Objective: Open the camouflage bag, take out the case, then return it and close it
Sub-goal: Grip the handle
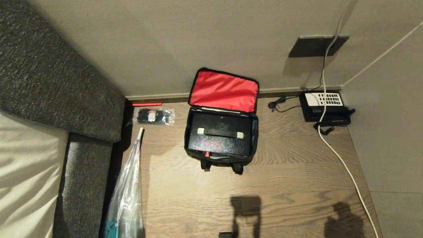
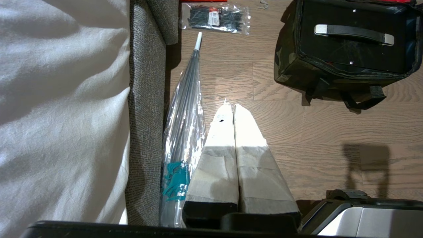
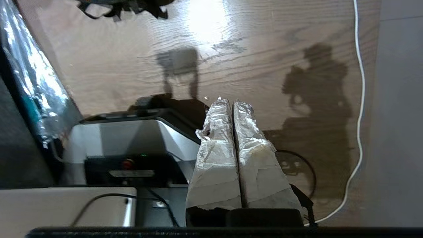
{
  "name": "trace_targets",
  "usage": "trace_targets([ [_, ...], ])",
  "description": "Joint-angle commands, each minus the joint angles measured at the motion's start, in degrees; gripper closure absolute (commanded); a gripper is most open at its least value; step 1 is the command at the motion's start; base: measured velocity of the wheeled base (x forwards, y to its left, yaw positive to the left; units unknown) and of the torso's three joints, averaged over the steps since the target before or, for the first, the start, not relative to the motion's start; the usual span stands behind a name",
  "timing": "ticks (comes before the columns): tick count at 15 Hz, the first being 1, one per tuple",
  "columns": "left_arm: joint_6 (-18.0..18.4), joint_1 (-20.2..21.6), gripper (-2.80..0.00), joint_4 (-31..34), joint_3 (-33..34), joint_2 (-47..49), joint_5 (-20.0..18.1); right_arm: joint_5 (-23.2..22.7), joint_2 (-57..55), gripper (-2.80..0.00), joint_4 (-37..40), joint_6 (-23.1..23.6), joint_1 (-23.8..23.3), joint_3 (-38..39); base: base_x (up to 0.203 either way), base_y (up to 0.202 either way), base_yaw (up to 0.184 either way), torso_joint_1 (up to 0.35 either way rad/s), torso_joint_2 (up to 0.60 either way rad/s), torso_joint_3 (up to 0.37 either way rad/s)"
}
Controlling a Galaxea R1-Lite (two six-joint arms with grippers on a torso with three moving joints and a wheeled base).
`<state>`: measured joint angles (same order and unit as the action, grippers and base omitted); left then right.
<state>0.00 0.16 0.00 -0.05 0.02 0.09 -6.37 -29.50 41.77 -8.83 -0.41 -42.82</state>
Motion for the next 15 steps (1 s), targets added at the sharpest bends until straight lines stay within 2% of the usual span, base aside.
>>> trace_targets([
  [1,0.0,0.0,0.0,0.0,0.0,-0.1,0.0,0.1,3.4,0.0,-1.2,0.9,0.0,4.0,0.0,0.0,0.0,0.0,0.0,0.0],
  [4,0.0,0.0,0.0,0.0,0.0,-0.1,0.0,0.1,8.6,0.0,-2.8,2.1,-0.7,8.3,0.0,0.0,0.0,0.0,0.0,0.0],
  [6,0.0,-0.1,0.0,0.0,0.0,-0.1,0.0,1.2,10.1,0.0,-3.9,5.4,-2.5,11.0,0.0,0.0,0.0,0.0,0.0,0.0],
  [8,0.0,0.0,0.0,0.0,0.0,-0.1,0.0,2.8,10.6,0.0,-5.5,5.3,-2.5,13.0,0.0,0.0,0.0,0.0,0.0,0.0],
  [13,0.0,0.0,0.0,0.0,0.0,-0.1,0.0,2.7,13.1,0.0,-12.6,5.8,-2.4,19.9,0.0,0.0,0.0,0.0,0.0,0.0],
  [15,0.0,0.0,0.0,0.0,0.0,-0.1,0.0,2.6,12.7,0.0,-13.1,5.9,-2.4,20.9,0.0,0.0,0.0,0.0,0.0,0.0],
])
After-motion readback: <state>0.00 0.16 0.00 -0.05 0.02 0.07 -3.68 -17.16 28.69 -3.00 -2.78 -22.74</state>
